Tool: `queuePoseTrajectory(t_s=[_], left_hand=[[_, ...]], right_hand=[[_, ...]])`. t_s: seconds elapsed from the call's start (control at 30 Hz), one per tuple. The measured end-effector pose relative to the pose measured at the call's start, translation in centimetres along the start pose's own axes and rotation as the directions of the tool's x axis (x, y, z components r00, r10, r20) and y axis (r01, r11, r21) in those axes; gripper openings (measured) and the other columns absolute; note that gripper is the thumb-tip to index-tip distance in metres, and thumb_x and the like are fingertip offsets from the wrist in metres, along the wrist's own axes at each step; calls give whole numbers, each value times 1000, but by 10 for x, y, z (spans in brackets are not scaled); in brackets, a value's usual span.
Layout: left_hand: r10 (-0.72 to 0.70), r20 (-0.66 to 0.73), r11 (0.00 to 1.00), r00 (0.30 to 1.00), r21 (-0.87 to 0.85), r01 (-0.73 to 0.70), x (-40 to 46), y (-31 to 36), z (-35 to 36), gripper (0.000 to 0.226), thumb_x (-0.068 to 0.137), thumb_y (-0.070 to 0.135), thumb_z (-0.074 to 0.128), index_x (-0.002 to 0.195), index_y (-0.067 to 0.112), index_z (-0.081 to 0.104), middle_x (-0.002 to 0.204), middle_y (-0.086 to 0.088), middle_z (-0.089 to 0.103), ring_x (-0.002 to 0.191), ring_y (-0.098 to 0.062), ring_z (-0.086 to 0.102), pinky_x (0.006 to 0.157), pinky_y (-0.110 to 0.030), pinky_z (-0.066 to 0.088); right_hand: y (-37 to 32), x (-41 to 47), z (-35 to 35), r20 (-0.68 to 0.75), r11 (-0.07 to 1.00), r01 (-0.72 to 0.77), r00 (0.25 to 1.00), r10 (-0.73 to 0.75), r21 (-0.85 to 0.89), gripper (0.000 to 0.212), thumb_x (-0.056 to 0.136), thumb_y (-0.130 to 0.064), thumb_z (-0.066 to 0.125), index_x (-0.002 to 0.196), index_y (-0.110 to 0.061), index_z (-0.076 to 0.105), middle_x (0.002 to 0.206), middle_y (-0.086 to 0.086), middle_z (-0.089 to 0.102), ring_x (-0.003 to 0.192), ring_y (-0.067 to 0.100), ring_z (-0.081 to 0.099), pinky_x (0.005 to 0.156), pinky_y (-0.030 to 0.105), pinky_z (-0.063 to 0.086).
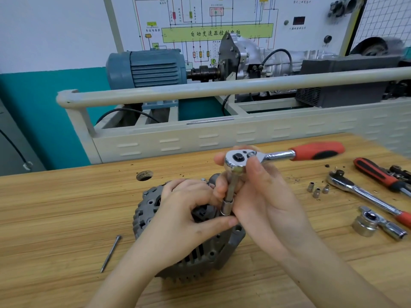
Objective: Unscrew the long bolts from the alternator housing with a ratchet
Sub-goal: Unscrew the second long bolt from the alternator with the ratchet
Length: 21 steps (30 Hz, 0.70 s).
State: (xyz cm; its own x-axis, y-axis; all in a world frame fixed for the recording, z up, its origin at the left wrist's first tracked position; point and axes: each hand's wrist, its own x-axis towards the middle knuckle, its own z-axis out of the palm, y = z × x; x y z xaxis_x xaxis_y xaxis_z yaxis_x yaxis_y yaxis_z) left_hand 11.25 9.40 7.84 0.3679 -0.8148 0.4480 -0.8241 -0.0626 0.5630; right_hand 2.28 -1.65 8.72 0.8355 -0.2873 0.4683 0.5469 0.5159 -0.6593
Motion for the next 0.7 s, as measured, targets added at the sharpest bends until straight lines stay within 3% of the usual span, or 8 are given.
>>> queuePoseTrajectory(t_s=[0.13, 0.3, 0.47, 0.53, 0.63, 0.7], left_hand=[[6, 8, 1000, 1000, -13, -6, 0, 1, -2, 42, 64, 58, 60, 87, 25, 72, 99, 22, 63, 112, 13, 39, 107, -25, 11], [-6, -16, 1000, 1000, 8, 6, 0, 2, 1, 38, 63, 61, 60, 72, 25, 64, 83, 18, 62, 100, 6, 47, 106, -33, 18], [-15, -40, 1000, 999, -20, 15, 0, 2, 2, 47, 61, 63, 52, 76, 21, 66, 98, 19, 58, 102, 12, 42, 102, -26, 21], [8, -5, 1000, 1000, -21, -8, -1, 1, 0, 46, 63, 63, 51, 77, 23, 68, 105, 22, 56, 107, 16, 37, 104, -25, 18], [54, 10, 998, 998, -18, -54, -1, 1, -1, 47, 65, 63, 48, 91, 28, 65, 115, 30, 46, 110, 28, 23, 100, -8, 8], [59, 9, 998, 998, -21, -59, -1, 0, -1, 47, 65, 63, 48, 95, 30, 60, 115, 31, 46, 111, 28, 22, 99, -7, 8]], right_hand=[[-1, 2, 0, -3, 1000, -29, 1000, 29, -4, 30, 70, -41, 72, 88, -17, 69, 89, 2, 70, 67, 12, 62, 66, 25, 51], [-2, -1, 0, -21, 1000, -20, 1000, 20, -8, 41, 64, -31, 80, 92, -9, 60, 86, 5, 68, 74, 13, 63, 67, 23, 51], [-2, -3, 2, 19, 999, 2, 1000, -2, -48, 25, 66, -31, 78, 84, -19, 67, 87, 5, 69, 77, 13, 63, 70, 24, 50], [-1, -1, 2, 30, 998, -21, 999, 23, -56, 27, 69, -37, 75, 87, -17, 68, 90, 3, 69, 72, 12, 62, 68, 24, 50], [0, 0, 3, 39, 997, -44, 998, 47, -69, 30, 71, -43, 71, 91, -21, 70, 89, 1, 70, 69, 9, 62, 68, 22, 50], [0, 0, 3, 43, 996, -49, 998, 53, -78, 30, 71, -44, 70, 93, -23, 71, 88, -1, 70, 69, 8, 61, 67, 21, 50]])
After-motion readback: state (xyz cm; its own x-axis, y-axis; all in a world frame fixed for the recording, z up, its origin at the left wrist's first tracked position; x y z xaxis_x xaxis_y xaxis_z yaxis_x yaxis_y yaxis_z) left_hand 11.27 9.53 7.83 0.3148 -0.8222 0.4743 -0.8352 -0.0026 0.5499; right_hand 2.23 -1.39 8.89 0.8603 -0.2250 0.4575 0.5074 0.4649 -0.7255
